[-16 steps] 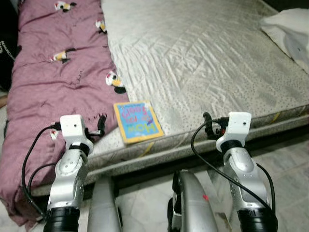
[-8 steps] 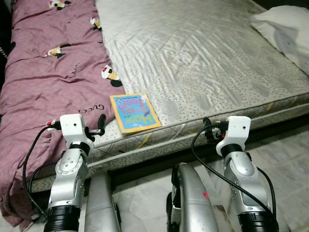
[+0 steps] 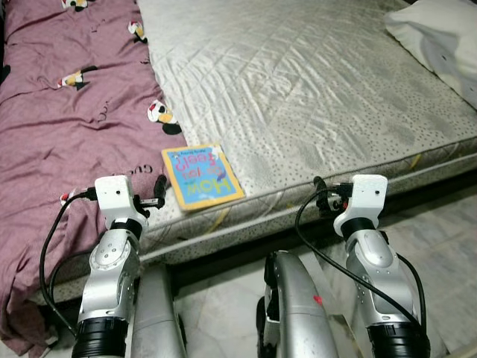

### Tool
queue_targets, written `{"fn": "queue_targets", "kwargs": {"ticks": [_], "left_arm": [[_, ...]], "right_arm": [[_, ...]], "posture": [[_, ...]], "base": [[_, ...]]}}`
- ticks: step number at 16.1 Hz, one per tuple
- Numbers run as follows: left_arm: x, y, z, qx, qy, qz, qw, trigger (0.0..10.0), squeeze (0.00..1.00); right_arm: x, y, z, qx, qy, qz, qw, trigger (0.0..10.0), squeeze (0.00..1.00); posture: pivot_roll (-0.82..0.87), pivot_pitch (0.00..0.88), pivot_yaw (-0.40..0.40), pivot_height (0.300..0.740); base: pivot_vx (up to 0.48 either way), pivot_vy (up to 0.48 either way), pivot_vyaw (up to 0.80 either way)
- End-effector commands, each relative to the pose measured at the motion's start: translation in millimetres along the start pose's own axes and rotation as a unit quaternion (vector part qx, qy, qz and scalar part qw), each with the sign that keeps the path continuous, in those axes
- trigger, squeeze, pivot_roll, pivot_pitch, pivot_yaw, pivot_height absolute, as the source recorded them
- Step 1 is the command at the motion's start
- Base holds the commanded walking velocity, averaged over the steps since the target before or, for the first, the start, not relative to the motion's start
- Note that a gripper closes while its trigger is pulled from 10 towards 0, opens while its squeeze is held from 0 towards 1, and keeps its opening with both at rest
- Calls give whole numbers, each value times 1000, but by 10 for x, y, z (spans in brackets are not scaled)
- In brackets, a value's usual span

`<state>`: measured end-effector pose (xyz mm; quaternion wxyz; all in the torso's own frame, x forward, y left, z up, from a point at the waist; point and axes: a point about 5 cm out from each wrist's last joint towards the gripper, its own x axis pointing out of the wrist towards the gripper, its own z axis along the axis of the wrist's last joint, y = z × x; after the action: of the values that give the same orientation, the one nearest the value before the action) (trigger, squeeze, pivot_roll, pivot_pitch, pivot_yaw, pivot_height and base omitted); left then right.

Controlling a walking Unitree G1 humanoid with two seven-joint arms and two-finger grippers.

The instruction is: Clean up the room

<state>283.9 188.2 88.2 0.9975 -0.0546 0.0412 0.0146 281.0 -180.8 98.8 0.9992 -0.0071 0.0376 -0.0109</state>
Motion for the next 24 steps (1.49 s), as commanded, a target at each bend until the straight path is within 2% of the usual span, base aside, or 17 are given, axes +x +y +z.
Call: {"fn": "queue_targets", "kwargs": {"ticks": [1, 10, 13, 16, 24], "left_arm": [[-15, 16, -25, 2, 5, 0, 1000, 10000, 0], [-15, 16, -25, 2, 5, 0, 1000, 10000, 0], [48, 55, -199, -61, 64, 22, 996, 10000, 0], [132, 49, -245, -87, 82, 17, 993, 10000, 0], [367, -18, -148, -114, 76, -7, 991, 10000, 0]], "right_arm": [[-1, -7, 19, -1, -1, -1, 1000, 10000, 0], [-1, -7, 19, -1, -1, -1, 1000, 10000, 0], [-19, 28, 8, -2, 2, 14, 1000, 10000, 0], [-27, 30, 13, -4, 0, 18, 1000, 10000, 0], [-63, 4, 15, -7, 3, 16, 1000, 10000, 0]], "posture": [[-36, 143, -23, 556], [-36, 143, -23, 556], [-48, 141, -40, 531], [-56, 138, -47, 516], [-81, 151, -55, 516]], "base": [[251, 0, 0], [251, 0, 0], [0, 0, 0], [0, 0, 0], [0, 0, 0]]}}
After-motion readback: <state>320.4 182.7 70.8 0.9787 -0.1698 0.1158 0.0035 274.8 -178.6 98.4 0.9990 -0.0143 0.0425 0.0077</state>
